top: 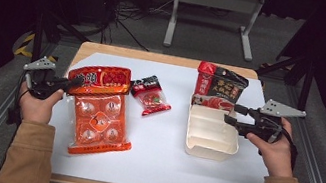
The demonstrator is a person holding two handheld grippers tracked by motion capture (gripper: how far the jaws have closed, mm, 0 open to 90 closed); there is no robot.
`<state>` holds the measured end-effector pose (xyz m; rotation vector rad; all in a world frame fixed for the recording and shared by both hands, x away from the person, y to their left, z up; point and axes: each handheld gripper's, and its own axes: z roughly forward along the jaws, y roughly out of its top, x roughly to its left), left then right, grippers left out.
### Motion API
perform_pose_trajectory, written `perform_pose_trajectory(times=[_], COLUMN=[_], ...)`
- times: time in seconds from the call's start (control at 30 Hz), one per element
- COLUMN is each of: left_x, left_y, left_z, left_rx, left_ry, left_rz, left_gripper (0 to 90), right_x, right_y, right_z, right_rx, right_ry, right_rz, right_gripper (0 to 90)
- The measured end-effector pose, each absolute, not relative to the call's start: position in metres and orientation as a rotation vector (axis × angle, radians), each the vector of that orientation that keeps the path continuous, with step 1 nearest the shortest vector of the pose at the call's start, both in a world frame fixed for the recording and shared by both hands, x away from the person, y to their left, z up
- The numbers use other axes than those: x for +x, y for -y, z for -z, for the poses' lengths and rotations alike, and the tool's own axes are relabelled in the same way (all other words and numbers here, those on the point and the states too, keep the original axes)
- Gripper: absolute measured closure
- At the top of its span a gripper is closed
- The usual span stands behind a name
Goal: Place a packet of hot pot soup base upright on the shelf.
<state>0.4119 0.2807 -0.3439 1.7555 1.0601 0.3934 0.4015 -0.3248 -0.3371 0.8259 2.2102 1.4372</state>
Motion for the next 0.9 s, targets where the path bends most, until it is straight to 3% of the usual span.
perform_pose_trajectory(times=[0.4, 0.9], left_x=[0.383, 0.366], left_y=[-0.256, -0.242], left_z=[0.306, 0.289], left_rx=[1.767, 1.808], left_ry=[-0.897, -0.764], left_rz=[-0.436, -0.471], left_gripper=[90.0, 90.0], right_x=[0.399, 0.4], right_y=[0.326, 0.327], right_z=[0.334, 0.334], right_rx=[0.821, 0.83], right_ry=[-2.195, -2.203], right_rz=[-1.451, -1.461], right_gripper=[41.7, 41.5])
